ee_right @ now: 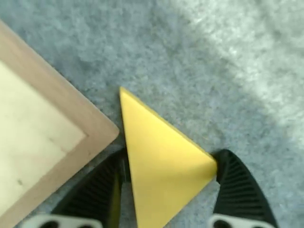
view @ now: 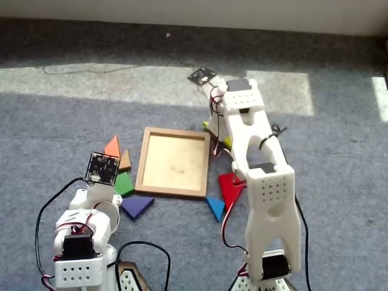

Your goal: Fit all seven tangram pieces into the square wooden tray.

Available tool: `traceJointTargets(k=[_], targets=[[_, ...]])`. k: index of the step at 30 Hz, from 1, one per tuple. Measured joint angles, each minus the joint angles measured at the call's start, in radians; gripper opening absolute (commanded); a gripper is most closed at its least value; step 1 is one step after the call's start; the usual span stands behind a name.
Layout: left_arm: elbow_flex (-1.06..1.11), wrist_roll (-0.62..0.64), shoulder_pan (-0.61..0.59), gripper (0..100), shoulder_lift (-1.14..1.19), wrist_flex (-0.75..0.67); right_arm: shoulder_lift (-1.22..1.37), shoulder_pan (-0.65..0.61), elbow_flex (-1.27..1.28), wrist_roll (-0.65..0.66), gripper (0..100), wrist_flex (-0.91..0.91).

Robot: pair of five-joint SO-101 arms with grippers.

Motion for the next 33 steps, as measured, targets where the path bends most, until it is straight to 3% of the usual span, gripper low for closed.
traceJointTargets(k=[14,26,33], targets=[[0.000,0.000,0.000,8,0.000,0.000,0.002,0.032,-0.195,-0.002,17.7,0.330],[0.000,0.000,0.000,8,0.000,0.000,-0.051,0.032,-0.273,-0.089,18.6,0.353],[0.000,0.000,0.000,8,0.000,0.000,-0.184,0.032,-0.147,-0.170,42.3,0.353]])
